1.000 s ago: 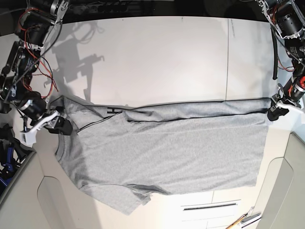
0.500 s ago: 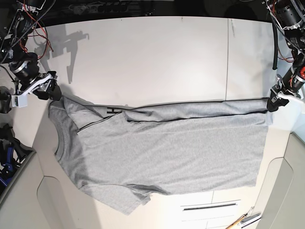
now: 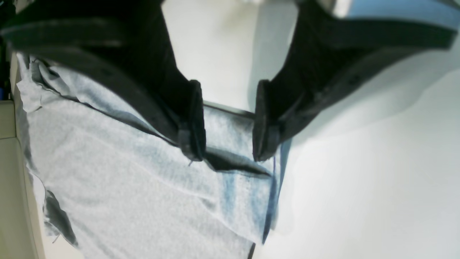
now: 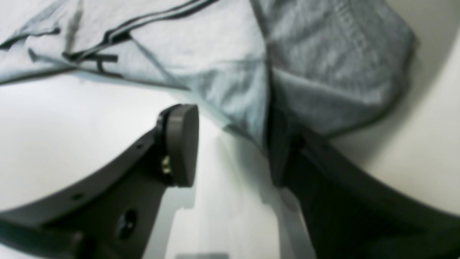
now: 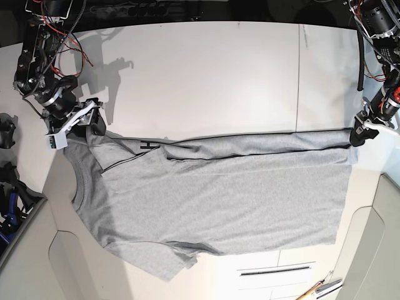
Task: Fold the T-shirt properly
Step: 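Release the right gripper and regrasp the folded edge near the collar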
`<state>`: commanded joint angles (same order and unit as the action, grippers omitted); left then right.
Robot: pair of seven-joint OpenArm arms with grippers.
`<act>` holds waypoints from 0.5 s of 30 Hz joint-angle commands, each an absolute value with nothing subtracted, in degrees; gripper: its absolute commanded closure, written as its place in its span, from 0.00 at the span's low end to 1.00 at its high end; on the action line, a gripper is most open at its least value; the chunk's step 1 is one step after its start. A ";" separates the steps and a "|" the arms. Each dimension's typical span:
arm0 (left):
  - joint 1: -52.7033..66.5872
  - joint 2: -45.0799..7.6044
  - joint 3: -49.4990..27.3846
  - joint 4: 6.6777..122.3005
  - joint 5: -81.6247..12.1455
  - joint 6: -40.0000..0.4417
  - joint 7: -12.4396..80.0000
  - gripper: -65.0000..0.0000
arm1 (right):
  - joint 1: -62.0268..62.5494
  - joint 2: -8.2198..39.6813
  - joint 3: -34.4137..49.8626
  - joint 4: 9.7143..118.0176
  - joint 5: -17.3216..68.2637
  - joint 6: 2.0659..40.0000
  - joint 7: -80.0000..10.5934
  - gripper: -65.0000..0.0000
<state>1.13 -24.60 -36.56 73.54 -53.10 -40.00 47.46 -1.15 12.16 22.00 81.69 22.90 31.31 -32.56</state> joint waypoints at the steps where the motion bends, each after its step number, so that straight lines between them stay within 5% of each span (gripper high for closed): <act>1: 1.15 -24.60 -36.56 73.54 -53.10 -40.00 47.46 0.61 | -0.69 12.19 22.00 81.32 22.90 31.31 -32.56 0.55; 8: 1.13 -24.60 -36.56 73.54 -53.15 -40.00 47.83 0.61 | -0.34 12.21 22.00 81.21 22.85 31.33 -32.56 1.00; 15: 1.15 -24.60 -36.56 73.54 -53.12 -40.00 47.86 0.61 | 1.96 12.21 22.39 81.25 22.90 31.35 -32.82 1.00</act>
